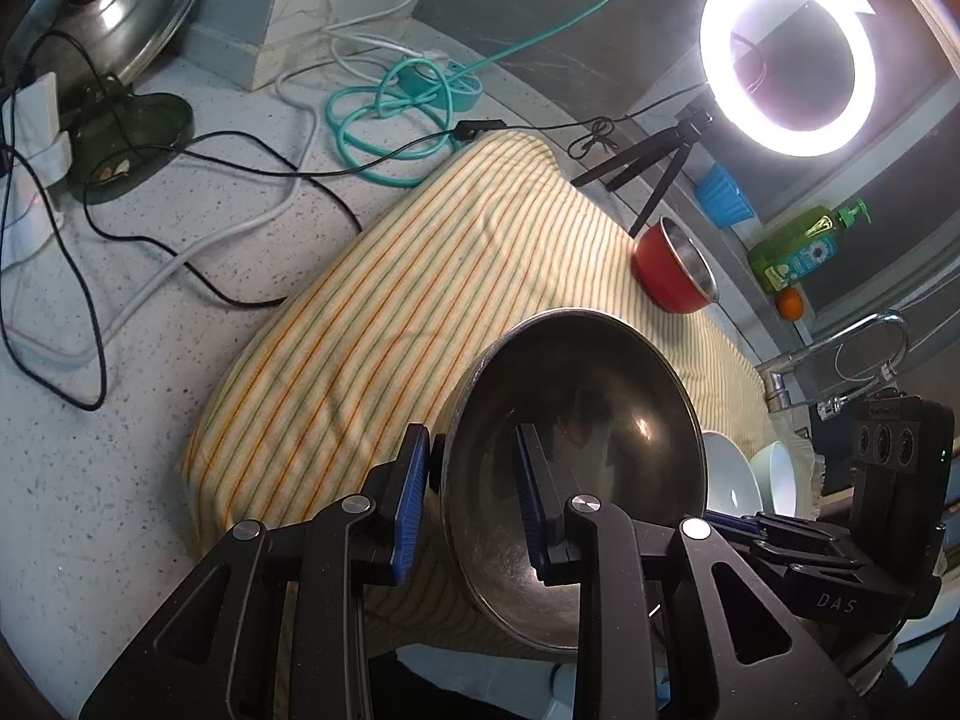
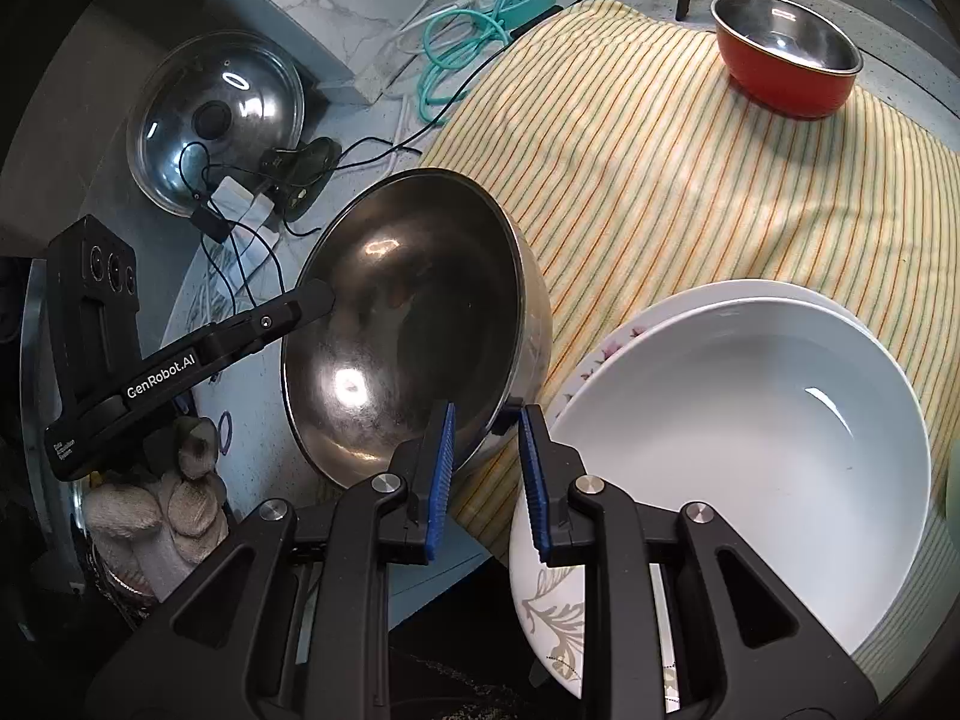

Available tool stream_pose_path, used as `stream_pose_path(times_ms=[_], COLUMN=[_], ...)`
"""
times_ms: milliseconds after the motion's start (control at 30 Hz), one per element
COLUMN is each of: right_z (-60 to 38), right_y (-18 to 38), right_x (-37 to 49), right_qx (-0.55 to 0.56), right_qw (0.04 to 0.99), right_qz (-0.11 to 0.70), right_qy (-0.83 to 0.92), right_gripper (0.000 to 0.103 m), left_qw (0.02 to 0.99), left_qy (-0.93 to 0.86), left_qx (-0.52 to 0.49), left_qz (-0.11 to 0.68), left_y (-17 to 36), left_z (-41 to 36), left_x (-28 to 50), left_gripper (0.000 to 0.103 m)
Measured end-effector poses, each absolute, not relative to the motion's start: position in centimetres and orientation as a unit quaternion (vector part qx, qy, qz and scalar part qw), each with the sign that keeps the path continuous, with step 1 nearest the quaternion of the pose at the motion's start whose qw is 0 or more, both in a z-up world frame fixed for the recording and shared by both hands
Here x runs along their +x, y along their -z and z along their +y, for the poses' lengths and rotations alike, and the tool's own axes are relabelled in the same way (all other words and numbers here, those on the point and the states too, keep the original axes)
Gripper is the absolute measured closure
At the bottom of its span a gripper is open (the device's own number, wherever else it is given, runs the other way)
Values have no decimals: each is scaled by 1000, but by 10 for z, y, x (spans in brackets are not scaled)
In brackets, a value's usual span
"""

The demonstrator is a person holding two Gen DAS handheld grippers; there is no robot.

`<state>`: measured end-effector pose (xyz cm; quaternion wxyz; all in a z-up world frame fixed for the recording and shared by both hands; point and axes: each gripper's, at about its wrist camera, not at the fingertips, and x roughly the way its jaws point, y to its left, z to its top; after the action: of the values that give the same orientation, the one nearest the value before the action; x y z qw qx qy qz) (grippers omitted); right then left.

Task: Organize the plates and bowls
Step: 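Carry the steel bowl beside the plate stack, lower it and open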

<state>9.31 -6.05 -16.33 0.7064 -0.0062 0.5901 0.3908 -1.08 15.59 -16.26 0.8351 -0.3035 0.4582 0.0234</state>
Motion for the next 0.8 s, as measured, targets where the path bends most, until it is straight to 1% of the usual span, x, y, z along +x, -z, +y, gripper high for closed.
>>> stream_pose_path(times_ms=[267, 500, 533, 567, 600, 667, 733, 800], right_z=[-51, -49, -50, -51, -52, -55, -58, -62], right_y=[172, 169, 167, 166, 163, 157, 150, 144], right_x=[96, 100, 101, 101, 102, 104, 107, 110], right_qx=[-17, -22, -22, -20, -17, -10, -6, -2], right_qw=[706, 713, 715, 717, 721, 729, 735, 740], right_qz=[595, 585, 582, 579, 575, 565, 556, 549], right_qy=[-384, -386, -386, -387, -386, -386, -388, -389], right_gripper=[80, 79, 77, 70, 57, 44, 42, 41], left_qw=[830, 832, 832, 833, 834, 837, 839, 840], left_qy=[-28, -26, -25, -25, -26, -27, -29, -30], left_qx=[-302, -297, -296, -294, -291, -287, -286, -284], left_qz=[468, 469, 469, 469, 468, 466, 462, 461], left_y=[171, 170, 169, 168, 167, 163, 160, 157], left_z=[157, 157, 157, 157, 157, 158, 160, 161], left_x=[-9, -6, -5, -5, -4, -3, -1, 2], left_gripper=[78, 78, 78, 75, 75, 75, 74, 64])
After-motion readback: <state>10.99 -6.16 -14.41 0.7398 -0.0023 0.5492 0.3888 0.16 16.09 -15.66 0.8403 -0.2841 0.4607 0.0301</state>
